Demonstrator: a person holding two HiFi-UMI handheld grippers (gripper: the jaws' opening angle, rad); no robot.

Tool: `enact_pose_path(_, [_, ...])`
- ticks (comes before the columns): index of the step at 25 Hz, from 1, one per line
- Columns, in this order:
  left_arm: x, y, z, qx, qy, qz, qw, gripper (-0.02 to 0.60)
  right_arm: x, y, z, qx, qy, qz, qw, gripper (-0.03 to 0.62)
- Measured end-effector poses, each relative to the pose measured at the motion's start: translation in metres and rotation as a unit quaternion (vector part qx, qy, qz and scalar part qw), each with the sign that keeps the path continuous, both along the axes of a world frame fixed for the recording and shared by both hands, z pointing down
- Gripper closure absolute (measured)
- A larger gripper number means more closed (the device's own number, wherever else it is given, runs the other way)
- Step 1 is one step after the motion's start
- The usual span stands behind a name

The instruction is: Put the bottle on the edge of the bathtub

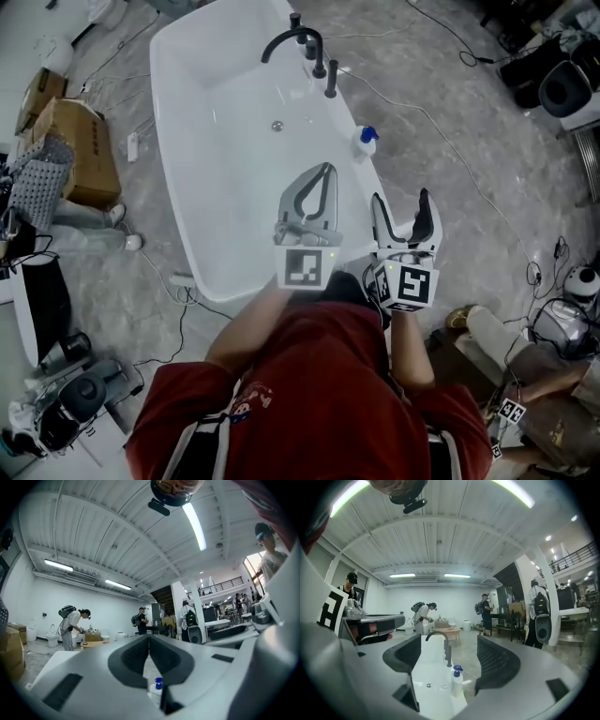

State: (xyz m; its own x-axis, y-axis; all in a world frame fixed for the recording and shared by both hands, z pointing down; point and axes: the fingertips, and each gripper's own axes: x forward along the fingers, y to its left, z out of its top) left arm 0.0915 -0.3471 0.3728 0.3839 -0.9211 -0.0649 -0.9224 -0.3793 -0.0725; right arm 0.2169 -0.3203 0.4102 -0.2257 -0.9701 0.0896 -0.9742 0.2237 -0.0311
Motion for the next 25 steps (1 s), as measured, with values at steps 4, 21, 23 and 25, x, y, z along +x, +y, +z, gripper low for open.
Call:
enact_pose_path(4, [0.005, 0.009, -0.004, -0.001, 0.01, 0.015, 0.9998, 0.565, 0.004, 0.007, -0.007, 0.002, 0.005, 0.014, 1.0, 0.23])
enact_pose_path(21, [0.004, 0.026, -0.018, -0.003, 0.032, 0.034, 0.9989, 0.566, 0.005, 0.035, -0.053, 0.047, 0.009, 0.055, 0.997, 0.326])
enact_pose_path(23, [0.003, 0.028, -0.02, -0.004, 0.043, 0.035, 0.9984, 0.566, 0.004, 0.039, -0.059, 0.052, 0.011, 0.056, 0.997, 0.337])
enact_pose_path(25, [0.004, 0.03, -0.019, -0.001, 0.04, 0.041, 0.9984, 0.565, 0.004, 0.042, -0.066, 0.061, 0.013, 0.06, 0.996, 0.364])
